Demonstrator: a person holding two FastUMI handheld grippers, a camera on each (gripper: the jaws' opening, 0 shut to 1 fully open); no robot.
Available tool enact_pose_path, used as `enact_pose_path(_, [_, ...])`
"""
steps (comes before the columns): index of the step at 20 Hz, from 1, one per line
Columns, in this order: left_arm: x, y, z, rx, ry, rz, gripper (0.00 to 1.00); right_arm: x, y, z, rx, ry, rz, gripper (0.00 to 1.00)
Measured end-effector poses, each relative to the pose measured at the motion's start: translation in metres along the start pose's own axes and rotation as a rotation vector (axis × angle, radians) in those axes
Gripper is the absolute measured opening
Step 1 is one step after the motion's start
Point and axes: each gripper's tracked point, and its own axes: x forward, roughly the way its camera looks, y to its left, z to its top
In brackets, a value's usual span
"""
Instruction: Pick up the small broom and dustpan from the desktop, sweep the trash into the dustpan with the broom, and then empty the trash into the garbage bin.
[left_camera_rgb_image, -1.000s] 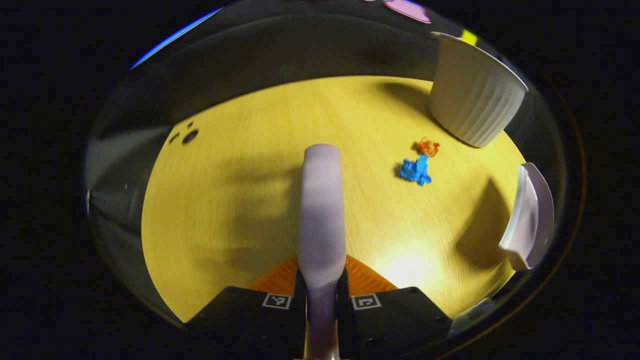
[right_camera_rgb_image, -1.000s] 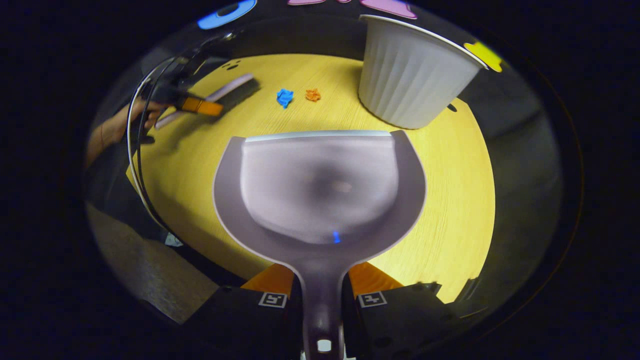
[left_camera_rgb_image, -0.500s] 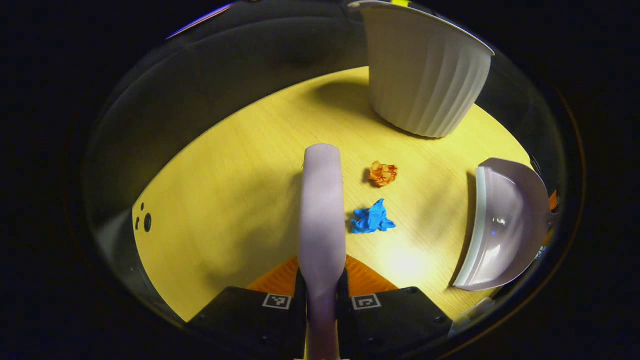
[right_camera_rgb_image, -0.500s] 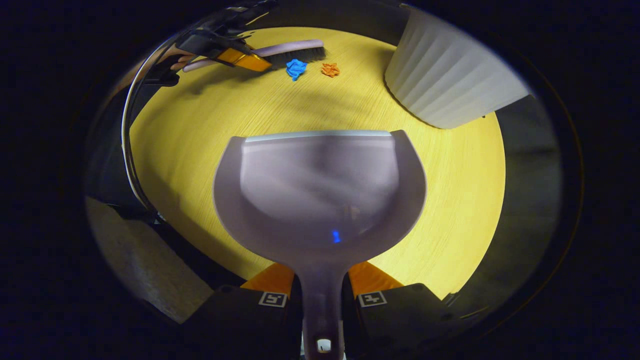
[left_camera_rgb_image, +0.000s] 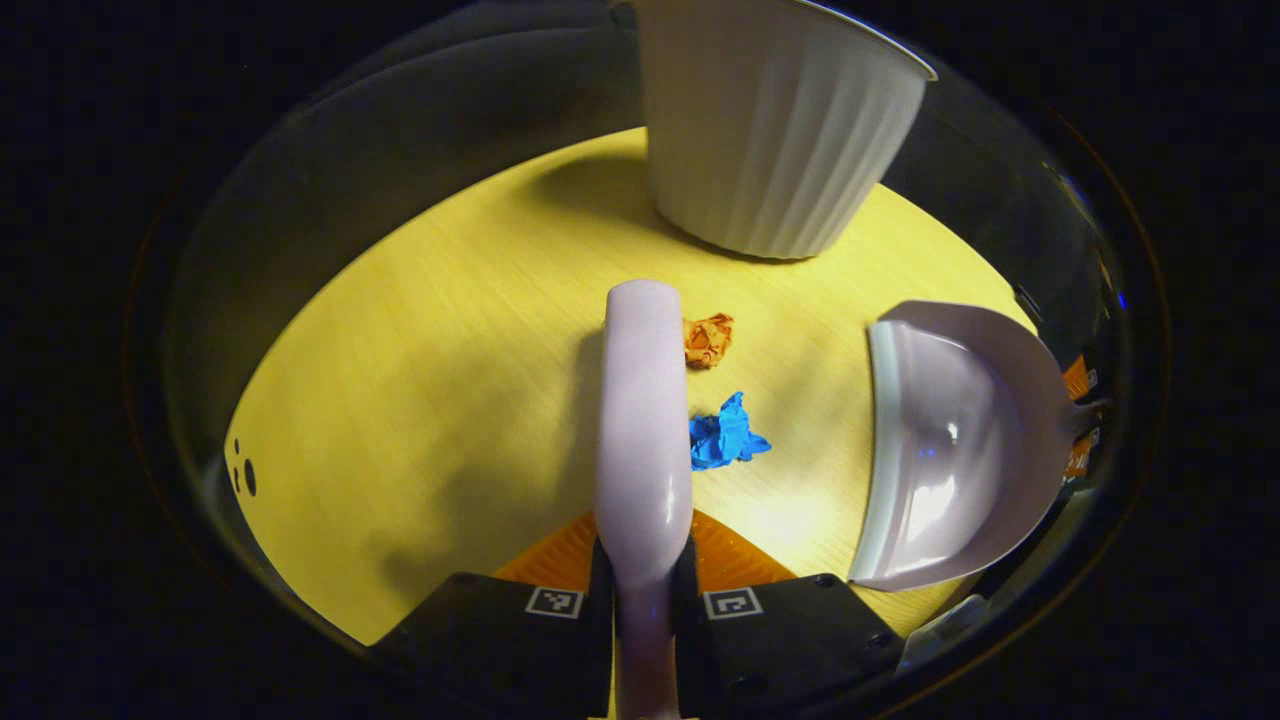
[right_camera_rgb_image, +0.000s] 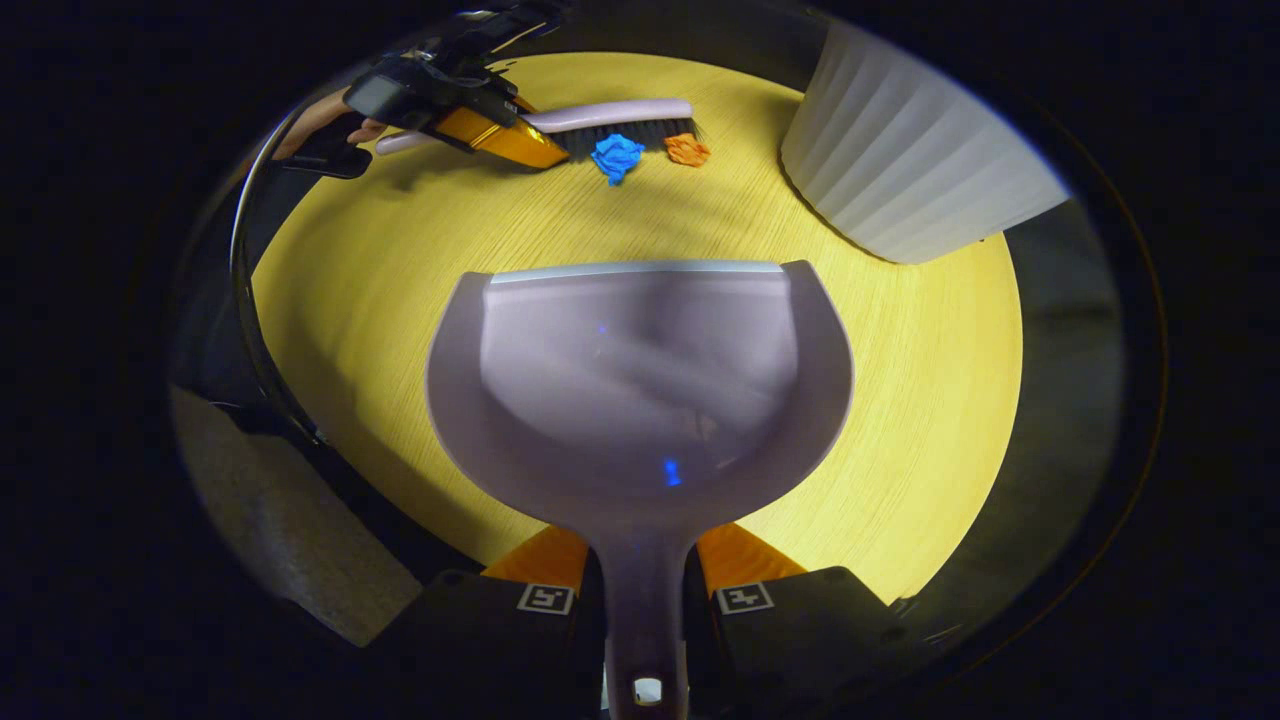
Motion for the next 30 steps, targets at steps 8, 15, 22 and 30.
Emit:
enact_pose_path(8, [-0.014,-0.072,-0.010,0.209,0.011,-0.224,0.27,0.002,-0.008,-0.003,-0.009,-0.024,0.013,0.33])
enact_pose_path(15, [-0.029,-0.115,-0.031,0.147,0.060,-0.404,0.29,0.006,-0.007,-0.014,-0.031,-0.069,0.017,0.36])
enact_pose_path(22, [-0.060,-0.098,-0.008,-0.027,-0.099,-0.242,0.29,0.008,-0.005,-0.014,0.026,-0.117,0.000,0.40])
enact_pose_path(30, [-0.100,-0.034,-0.053,-0.271,-0.208,-0.011,0.29,-0.030,-0.013,-0.010,0.230,-0.154,-0.046,0.36])
